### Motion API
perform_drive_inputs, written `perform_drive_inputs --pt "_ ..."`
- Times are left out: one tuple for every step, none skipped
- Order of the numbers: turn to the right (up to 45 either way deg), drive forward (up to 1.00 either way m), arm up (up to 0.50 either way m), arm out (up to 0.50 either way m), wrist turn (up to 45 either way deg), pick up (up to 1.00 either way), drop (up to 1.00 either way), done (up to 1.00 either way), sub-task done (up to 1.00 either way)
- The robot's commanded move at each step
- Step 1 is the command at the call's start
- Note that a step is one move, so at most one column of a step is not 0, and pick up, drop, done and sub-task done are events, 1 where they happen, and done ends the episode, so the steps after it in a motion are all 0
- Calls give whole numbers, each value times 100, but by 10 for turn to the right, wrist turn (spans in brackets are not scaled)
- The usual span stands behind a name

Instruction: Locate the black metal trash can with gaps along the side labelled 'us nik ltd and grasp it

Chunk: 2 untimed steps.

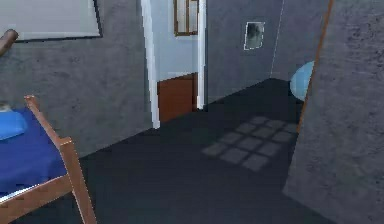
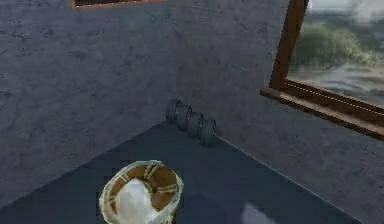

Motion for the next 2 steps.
perform_drive_inputs --pt "0 100 0 0 0 0 0 0 0" --pt "0 100 0 0 0 0 0 0 0"
